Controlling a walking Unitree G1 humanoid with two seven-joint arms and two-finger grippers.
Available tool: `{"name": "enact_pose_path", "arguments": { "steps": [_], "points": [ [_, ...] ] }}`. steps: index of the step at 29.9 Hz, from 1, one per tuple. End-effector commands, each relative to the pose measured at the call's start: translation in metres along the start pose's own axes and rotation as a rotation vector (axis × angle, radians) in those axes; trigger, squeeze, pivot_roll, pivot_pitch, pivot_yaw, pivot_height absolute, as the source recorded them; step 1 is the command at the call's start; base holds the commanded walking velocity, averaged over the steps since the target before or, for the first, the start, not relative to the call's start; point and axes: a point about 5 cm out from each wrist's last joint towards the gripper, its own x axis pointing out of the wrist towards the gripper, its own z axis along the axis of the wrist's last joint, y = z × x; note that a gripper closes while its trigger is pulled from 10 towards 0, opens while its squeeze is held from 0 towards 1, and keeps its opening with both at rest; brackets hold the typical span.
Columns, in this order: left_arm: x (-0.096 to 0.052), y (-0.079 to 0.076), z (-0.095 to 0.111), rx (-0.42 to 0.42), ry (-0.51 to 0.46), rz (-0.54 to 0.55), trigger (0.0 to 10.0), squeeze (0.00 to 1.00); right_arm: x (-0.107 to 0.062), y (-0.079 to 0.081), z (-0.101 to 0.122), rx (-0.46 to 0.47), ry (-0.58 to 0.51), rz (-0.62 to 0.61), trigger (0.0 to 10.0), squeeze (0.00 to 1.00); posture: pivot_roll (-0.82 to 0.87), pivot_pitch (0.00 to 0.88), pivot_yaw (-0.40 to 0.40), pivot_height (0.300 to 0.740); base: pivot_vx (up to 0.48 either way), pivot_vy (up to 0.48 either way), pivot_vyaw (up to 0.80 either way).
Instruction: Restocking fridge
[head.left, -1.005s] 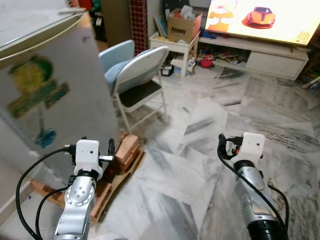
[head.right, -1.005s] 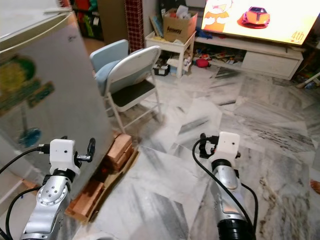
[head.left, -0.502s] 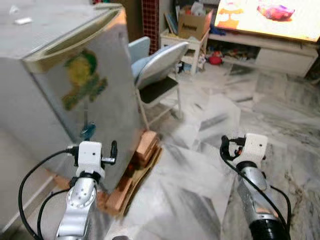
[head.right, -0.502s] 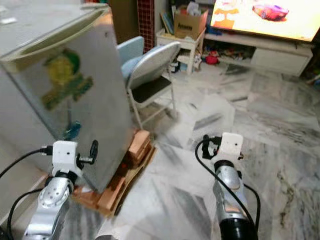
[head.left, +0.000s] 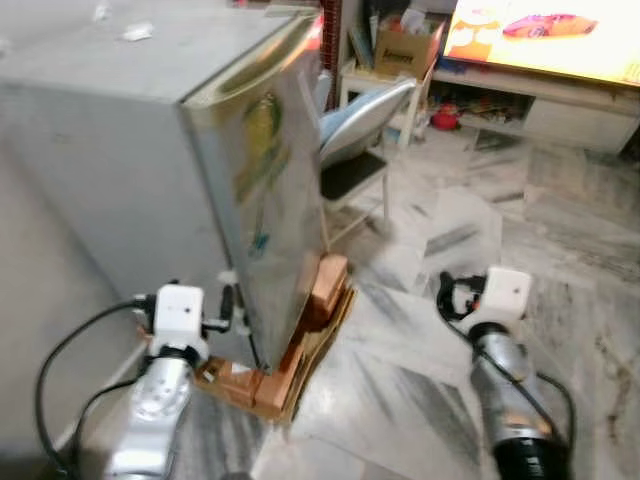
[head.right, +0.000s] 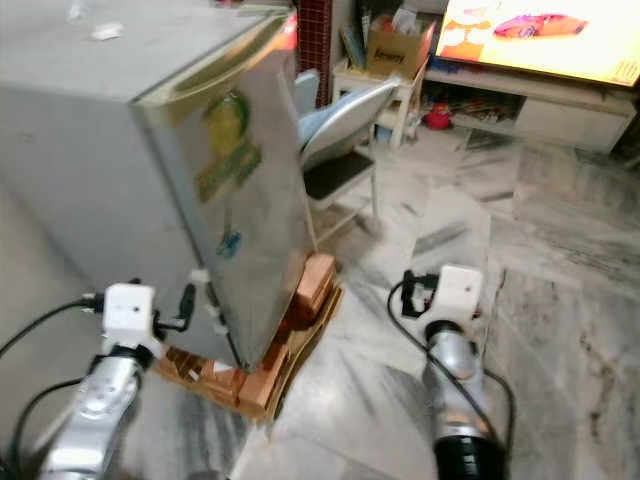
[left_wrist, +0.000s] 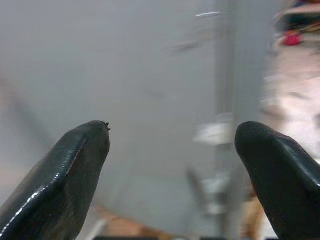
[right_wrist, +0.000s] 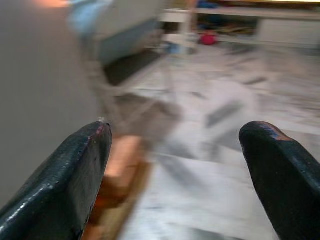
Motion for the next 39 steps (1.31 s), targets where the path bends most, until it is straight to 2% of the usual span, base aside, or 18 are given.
{"name": "enact_pose_path", "arguments": {
  "steps": [1, 19, 29, 39],
  "points": [
    [0.0013, -0.0078, 0.0041, -0.001, -0.019, -0.025, 10.0, 0.0, 0.0021, -0.0117, 0.0084, -0.021, -0.029, -0.042, 10.0, 0.0, 0.04, 0.0, -0.016, 0.74, 0.0, 0.0, 0.0],
    [0.0028, -0.0124, 0.0055, -0.01, -0.031, -0.051, 10.0, 0.0, 0.003, -0.0097, 0.0059, -0.009, -0.007, -0.047, 10.0, 0.0, 0.04, 0.0, -0.016, 0.74, 0.0, 0.0, -0.07],
    [0.0041, -0.0105, 0.0049, -0.01, -0.029, -0.048, 10.0, 0.0, 0.0024, -0.0099, 0.0057, -0.013, -0.008, -0.045, 10.0, 0.0, 0.03, 0.0, -0.018, 0.74, 0.0, 0.287, -0.67],
    [0.0049, -0.0142, 0.0029, -0.014, -0.019, -0.061, 10.0, 0.0, 0.0027, -0.0102, 0.0067, -0.026, -0.011, -0.045, 10.0, 0.0, 0.03, 0.0, -0.019, 0.74, 0.0, 0.214, 0.0]
  ]
}}
